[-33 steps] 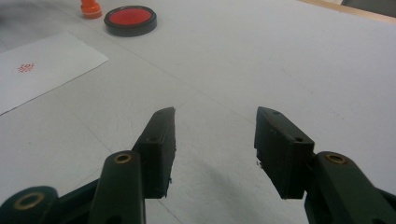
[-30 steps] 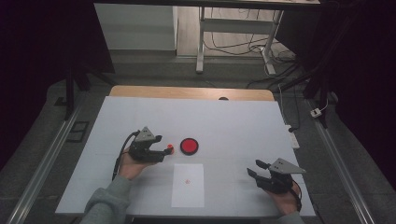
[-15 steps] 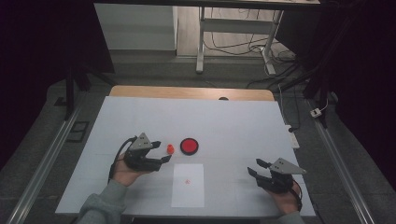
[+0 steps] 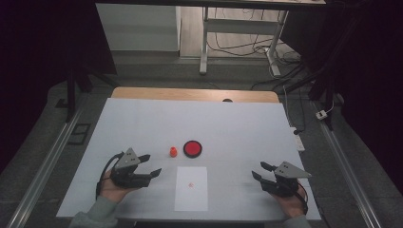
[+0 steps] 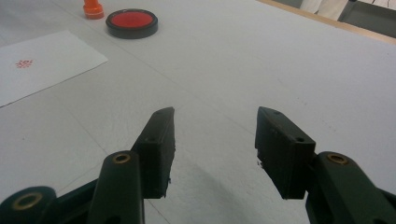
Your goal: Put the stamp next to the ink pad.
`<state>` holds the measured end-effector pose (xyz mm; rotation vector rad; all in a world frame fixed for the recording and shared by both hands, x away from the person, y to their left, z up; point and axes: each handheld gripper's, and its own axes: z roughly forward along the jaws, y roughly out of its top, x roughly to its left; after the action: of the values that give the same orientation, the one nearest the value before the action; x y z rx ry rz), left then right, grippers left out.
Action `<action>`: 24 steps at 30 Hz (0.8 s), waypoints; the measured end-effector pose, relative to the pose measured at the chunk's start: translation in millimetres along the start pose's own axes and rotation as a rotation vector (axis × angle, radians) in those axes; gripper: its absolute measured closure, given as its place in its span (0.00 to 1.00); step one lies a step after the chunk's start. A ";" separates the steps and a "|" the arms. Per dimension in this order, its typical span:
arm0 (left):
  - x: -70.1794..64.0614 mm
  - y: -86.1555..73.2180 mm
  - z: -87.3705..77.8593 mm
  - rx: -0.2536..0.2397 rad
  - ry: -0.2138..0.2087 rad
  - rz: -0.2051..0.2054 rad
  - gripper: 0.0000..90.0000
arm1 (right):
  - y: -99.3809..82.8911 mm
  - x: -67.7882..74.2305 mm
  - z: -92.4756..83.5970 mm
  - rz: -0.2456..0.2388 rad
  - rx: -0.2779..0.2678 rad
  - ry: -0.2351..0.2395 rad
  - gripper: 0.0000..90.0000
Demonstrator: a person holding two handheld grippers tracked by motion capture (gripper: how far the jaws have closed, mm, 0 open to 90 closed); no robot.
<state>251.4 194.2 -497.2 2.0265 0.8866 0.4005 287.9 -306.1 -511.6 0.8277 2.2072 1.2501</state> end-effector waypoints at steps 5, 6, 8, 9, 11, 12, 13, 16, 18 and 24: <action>3.4 -15.8 -9.3 -0.003 0.007 -0.015 0.36 | 0.6 1.4 0.9 -0.026 0.007 -0.003 0.52; 5.0 -18.5 -10.1 -0.001 0.009 -0.019 0.35 | 0.6 1.5 1.2 -0.028 0.009 -0.002 0.52; 7.5 -21.3 -10.1 -0.002 0.007 -0.033 0.35 | 0.3 1.6 2.3 -0.033 0.013 -0.003 0.52; 8.4 -21.7 -9.6 0.000 0.009 -0.033 0.35 | 0.3 1.6 2.4 -0.041 0.018 -0.006 0.52; 9.7 -21.4 -8.3 0.001 0.010 -0.031 0.35 | 0.0 1.9 2.5 -0.042 0.021 -0.005 0.52; 9.7 -21.2 -7.7 0.000 0.010 -0.031 0.35 | 0.0 1.8 2.5 -0.044 0.024 -0.005 0.52; 9.9 -20.9 -7.1 0.002 0.011 -0.030 0.35 | -0.1 1.8 2.6 -0.044 0.023 -0.005 0.52; 10.8 -20.8 -6.6 0.003 0.018 -0.033 0.35 | -0.1 1.4 2.2 -0.050 0.028 -0.010 0.52; 11.3 -20.9 -7.1 0.003 0.021 -0.038 0.35 | -0.3 0.7 1.8 -0.050 0.024 -0.008 0.52; 11.6 -20.6 -6.6 0.006 0.026 -0.039 0.35 | -0.2 0.7 1.2 -0.049 0.022 -0.008 0.52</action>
<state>246.6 214.1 -510.8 2.0107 0.9421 0.4035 288.1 -305.0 -512.4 0.7808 2.2250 1.1994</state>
